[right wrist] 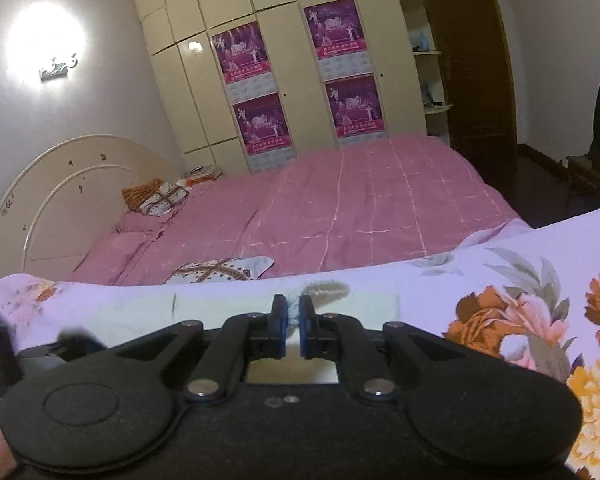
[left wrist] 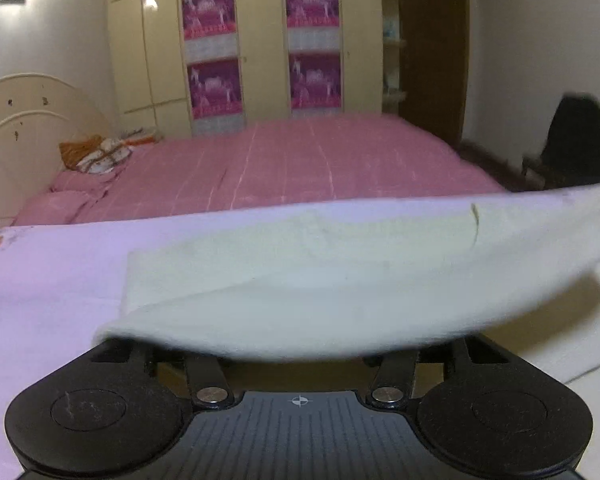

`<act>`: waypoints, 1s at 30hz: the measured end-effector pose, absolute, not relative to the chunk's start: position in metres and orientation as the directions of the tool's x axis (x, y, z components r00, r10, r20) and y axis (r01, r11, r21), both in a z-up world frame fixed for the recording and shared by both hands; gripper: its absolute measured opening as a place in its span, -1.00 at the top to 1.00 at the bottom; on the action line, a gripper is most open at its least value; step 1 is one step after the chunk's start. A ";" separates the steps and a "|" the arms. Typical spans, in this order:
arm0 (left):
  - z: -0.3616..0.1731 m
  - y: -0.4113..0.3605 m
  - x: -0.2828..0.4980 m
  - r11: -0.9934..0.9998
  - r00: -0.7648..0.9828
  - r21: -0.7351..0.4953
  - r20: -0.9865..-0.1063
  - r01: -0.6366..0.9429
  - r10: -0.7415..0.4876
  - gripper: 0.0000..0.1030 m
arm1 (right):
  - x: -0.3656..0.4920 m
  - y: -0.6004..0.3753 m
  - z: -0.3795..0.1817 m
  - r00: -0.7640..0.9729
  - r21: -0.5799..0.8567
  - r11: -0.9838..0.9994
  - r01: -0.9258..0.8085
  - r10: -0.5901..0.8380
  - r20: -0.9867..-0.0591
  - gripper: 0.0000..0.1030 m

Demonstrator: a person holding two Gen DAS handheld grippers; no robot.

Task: Fold small clothes
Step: 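Lower the folded side flat and open the right gripper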

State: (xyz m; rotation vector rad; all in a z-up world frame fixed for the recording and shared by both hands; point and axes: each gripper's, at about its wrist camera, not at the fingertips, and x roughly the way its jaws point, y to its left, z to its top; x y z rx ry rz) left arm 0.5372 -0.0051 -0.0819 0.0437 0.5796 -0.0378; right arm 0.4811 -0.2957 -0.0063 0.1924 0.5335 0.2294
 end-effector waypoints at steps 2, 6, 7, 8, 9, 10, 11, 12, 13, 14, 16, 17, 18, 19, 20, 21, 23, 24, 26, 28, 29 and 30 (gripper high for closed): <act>-0.077 -0.006 0.519 0.999 0.875 0.032 -0.484 0.015 0.003 -0.05 | 0.488 -0.300 -0.011 0.823 0.238 0.960 -0.145 0.251 -0.510 0.87; -0.094 -0.005 0.523 0.999 0.837 0.012 -0.546 -0.032 0.033 -0.05 | 0.479 -0.306 -0.010 0.846 0.263 0.952 -0.156 0.266 -0.461 0.87; -0.092 -0.006 0.522 0.999 0.845 0.018 -0.533 -0.027 0.032 -0.05 | 0.479 -0.307 -0.019 0.840 0.260 0.954 -0.146 0.259 -0.477 0.87; -0.088 -0.008 0.521 1.000 0.857 0.021 -0.515 -0.008 0.018 -0.05 | 0.481 -0.308 -0.033 0.818 0.247 0.962 -0.121 0.238 -0.524 0.87; -0.084 -0.010 0.519 1.000 0.863 0.027 -0.506 0.011 0.004 -0.09 | 0.486 -0.309 -0.049 0.782 0.231 0.969 -0.090 0.213 -0.585 0.87; -0.082 -0.010 0.517 0.999 0.865 0.020 -0.501 0.027 -0.014 -0.27 | 0.486 -0.311 -0.059 0.765 0.234 0.969 -0.082 0.211 -0.609 0.87; -0.080 -0.010 0.514 0.999 0.869 -0.005 -0.494 0.037 -0.035 -0.39 | 0.484 -0.312 -0.065 0.761 0.237 0.968 -0.080 0.213 -0.612 0.87; -0.081 -0.007 0.514 0.998 0.861 -0.041 -0.504 0.046 -0.061 -0.60 | 0.483 -0.314 -0.067 0.763 0.245 0.966 -0.078 0.216 -0.609 0.87; -0.083 -0.006 0.510 0.994 0.841 -0.083 -0.532 0.064 -0.098 -0.66 | 0.482 -0.315 -0.066 0.765 0.259 0.963 -0.075 0.222 -0.604 0.87; -0.082 -0.003 0.505 0.990 0.823 -0.114 -0.551 0.086 -0.135 -0.66 | 0.482 -0.316 -0.063 0.772 0.272 0.959 -0.077 0.230 -0.593 0.87; -0.084 0.008 0.481 0.987 0.834 -0.128 -0.530 0.099 -0.152 -0.66 | 0.479 -0.316 -0.058 0.783 0.271 0.958 -0.095 0.240 -0.573 0.87; -0.087 0.016 0.469 0.986 0.836 -0.139 -0.527 0.091 -0.151 -0.66 | 0.479 -0.318 -0.060 0.779 0.270 0.958 -0.093 0.239 -0.580 0.87; -0.089 0.022 0.462 0.986 0.835 -0.148 -0.532 0.075 -0.143 -0.65 | 0.481 -0.319 -0.065 0.766 0.269 0.959 -0.084 0.235 -0.598 0.87; -0.092 0.028 0.453 0.986 0.840 -0.152 -0.526 0.064 -0.136 -0.65 | 0.484 -0.319 -0.072 0.750 0.254 0.964 -0.076 0.223 -0.623 0.87; -0.092 0.034 0.448 0.989 0.852 -0.144 -0.511 0.044 -0.112 -0.65 | 0.486 -0.318 -0.079 0.732 0.239 0.968 -0.076 0.217 -0.646 0.86; -0.094 0.038 0.446 0.990 0.857 -0.138 -0.507 0.027 -0.094 -0.59 | 0.487 -0.317 -0.084 0.726 0.234 0.969 -0.076 0.215 -0.653 0.86; -0.094 0.047 0.442 0.990 0.868 -0.141 -0.492 -0.006 -0.065 -0.39 | 0.484 -0.316 -0.088 0.731 0.241 0.968 -0.070 0.214 -0.648 0.85; -0.093 0.052 0.439 0.989 0.874 -0.148 -0.482 -0.019 -0.056 -0.36 | 0.483 -0.316 -0.087 0.731 0.246 0.967 -0.064 0.214 -0.648 0.85; -0.092 0.062 0.437 0.989 0.890 -0.139 -0.455 -0.054 -0.015 -0.36 | 0.478 -0.314 -0.081 0.745 0.235 0.969 -0.073 0.210 -0.633 0.86; -0.092 0.071 0.442 0.987 0.893 -0.140 -0.450 -0.077 0.006 -0.36 | 0.472 -0.312 -0.071 0.767 0.218 0.971 -0.096 0.212 -0.605 0.86; -0.096 0.073 0.453 0.988 0.879 -0.124 -0.475 -0.094 0.024 -0.36 | 0.468 -0.311 -0.068 0.778 0.209 0.972 -0.107 0.213 -0.591 0.86; -0.102 0.078 0.464 0.990 0.847 -0.085 -0.529 -0.111 0.050 -0.36 | 0.467 -0.309 -0.069 0.782 0.193 0.974 -0.115 0.209 -0.587 0.86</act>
